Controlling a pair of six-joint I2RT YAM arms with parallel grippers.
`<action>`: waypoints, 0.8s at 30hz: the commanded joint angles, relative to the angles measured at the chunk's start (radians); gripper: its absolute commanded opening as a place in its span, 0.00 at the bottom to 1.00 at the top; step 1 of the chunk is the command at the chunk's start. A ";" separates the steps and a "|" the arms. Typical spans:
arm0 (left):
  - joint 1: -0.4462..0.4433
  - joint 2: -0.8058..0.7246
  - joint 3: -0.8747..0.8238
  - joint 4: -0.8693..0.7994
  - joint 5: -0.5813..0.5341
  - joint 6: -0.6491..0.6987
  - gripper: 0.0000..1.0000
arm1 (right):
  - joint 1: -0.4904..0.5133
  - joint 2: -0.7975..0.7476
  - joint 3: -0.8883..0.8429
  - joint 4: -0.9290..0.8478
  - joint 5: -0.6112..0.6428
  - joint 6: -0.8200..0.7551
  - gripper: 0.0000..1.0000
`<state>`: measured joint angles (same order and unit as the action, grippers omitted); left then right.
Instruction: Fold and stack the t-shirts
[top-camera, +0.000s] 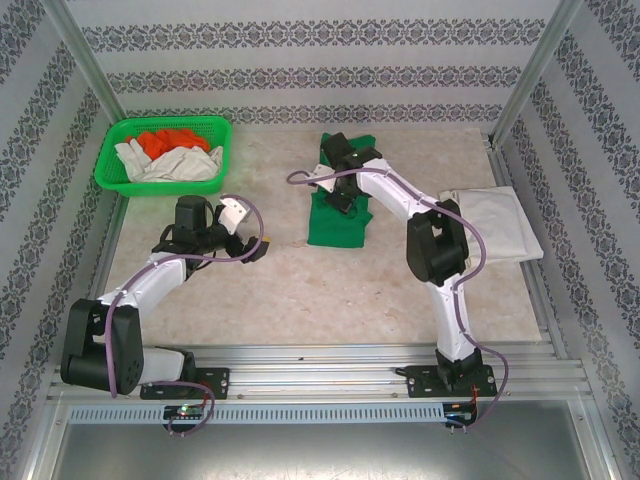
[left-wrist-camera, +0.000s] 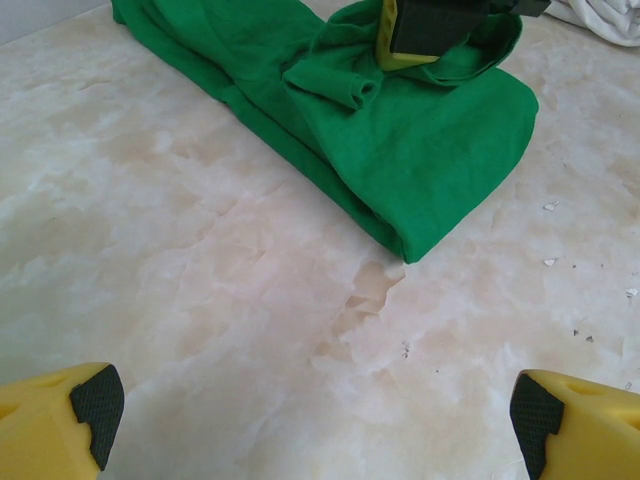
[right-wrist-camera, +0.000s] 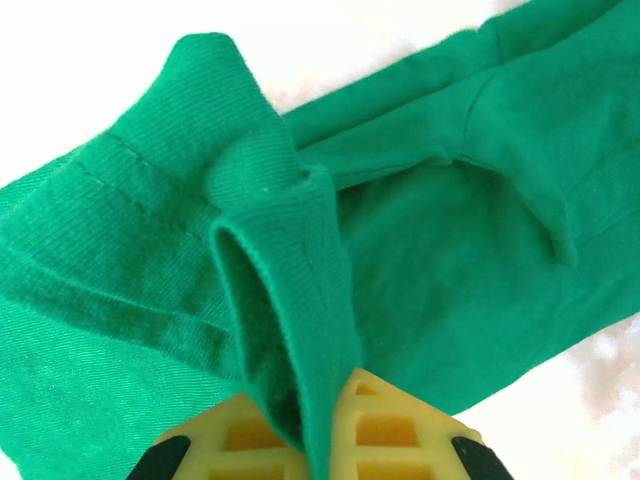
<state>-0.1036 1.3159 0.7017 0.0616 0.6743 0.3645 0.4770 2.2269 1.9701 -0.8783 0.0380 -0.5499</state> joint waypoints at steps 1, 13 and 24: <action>-0.004 0.002 0.023 0.049 0.028 -0.016 1.00 | -0.015 0.033 0.036 0.016 0.023 -0.004 0.00; -0.004 0.000 0.023 0.060 0.038 -0.031 1.00 | -0.032 0.084 0.033 0.090 0.003 0.031 0.02; -0.004 -0.010 0.012 0.088 0.080 -0.056 1.00 | -0.043 -0.031 -0.030 0.183 0.019 0.137 0.71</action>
<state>-0.1036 1.3159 0.7025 0.0826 0.7002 0.3321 0.4480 2.2906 1.9686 -0.7490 0.0448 -0.4763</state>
